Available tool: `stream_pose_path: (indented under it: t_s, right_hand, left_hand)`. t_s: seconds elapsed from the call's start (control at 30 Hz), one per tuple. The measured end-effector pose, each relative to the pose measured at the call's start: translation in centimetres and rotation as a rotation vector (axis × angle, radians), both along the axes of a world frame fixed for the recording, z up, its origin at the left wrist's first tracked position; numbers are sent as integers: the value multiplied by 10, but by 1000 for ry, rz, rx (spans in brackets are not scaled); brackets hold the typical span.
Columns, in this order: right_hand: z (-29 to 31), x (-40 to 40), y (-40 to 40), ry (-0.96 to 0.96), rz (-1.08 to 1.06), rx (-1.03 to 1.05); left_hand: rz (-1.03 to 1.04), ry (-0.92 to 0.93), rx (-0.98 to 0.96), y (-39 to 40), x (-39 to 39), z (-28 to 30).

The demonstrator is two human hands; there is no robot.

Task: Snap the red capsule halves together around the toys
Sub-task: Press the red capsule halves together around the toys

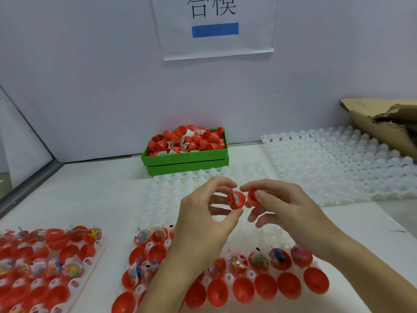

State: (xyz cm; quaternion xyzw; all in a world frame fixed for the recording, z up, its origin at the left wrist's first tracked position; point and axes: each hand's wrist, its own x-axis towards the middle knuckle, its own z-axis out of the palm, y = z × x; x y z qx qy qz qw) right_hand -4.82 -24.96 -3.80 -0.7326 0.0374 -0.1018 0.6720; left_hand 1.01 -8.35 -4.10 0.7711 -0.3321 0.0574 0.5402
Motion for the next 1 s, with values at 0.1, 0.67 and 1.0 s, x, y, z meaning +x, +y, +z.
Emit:
stream_pose_path:
  t_s: [0.1, 0.67, 1.0]
  right_hand:
    - [2, -2, 3, -9, -16, -107]
    - [4, -2, 1, 26, -54, -57]
    - [3, -2, 1, 48, -38, -25]
  left_hand:
    - [10, -293, 171, -1, -1, -2]
    - [-49, -310, 124, -2, 1, -6]
    - [-37, -330, 140, -1, 2, -8]
